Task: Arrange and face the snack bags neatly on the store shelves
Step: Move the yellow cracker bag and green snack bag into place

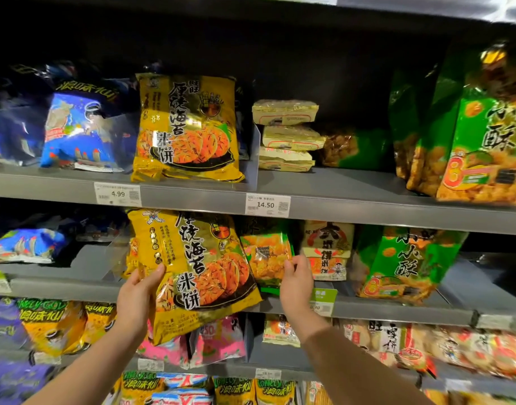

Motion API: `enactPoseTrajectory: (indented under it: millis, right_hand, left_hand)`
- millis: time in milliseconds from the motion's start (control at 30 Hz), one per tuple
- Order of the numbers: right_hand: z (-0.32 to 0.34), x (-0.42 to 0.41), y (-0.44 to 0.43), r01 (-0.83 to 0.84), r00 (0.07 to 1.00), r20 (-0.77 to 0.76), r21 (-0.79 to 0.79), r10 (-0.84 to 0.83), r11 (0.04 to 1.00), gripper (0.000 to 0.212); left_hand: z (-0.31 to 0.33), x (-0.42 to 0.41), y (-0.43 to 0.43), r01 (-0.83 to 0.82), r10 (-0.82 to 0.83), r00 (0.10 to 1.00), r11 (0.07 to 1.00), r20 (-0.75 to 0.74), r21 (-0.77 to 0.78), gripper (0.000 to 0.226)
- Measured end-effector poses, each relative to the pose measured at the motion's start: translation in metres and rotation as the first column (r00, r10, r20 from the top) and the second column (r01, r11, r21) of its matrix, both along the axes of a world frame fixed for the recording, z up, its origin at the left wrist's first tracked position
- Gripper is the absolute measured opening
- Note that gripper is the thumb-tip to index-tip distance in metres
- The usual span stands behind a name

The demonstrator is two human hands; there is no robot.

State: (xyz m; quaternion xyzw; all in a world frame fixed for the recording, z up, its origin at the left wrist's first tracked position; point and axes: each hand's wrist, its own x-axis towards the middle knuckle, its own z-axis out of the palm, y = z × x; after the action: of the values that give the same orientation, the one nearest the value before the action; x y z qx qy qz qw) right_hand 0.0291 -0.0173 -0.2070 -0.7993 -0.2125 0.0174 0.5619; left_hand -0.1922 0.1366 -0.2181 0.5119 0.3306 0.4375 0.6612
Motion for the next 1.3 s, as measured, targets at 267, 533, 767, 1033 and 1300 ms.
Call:
enactPoseTrajectory:
  millis: [267,533,767,1033,1300]
  right_hand:
    - [0.003,-0.025,-0.042,-0.025,1.000,-0.007,0.011,0.025,1.000,0.015]
    - [0.014,-0.042,-0.088,-0.030,0.998,0.055,-0.021,0.031,0.999,0.016]
    - [0.017,-0.048,-0.159,-0.067,0.992,0.098,-0.141,0.081,0.988,0.015]
    - [0.020,-0.057,-0.248,0.047,0.990,0.138,-0.144,-0.026,0.988,0.020]
    - [0.030,-0.050,-0.292,0.109,0.989,0.109,-0.050,-0.103,0.993,0.019]
  left_hand:
    - [0.006,-0.015,-0.029,0.015,-0.013,0.999,0.999,0.032,-0.047,0.069]
    - [0.012,-0.042,-0.065,0.046,-0.046,0.999,0.997,0.011,-0.058,0.073]
    - [0.036,-0.061,-0.130,-0.002,0.002,1.000,0.998,-0.005,-0.067,0.047]
    - [0.069,-0.078,-0.223,0.014,-0.010,0.999,0.997,0.048,-0.080,0.053]
    - [0.064,-0.064,-0.231,0.002,-0.013,0.994,0.996,-0.110,-0.093,0.067]
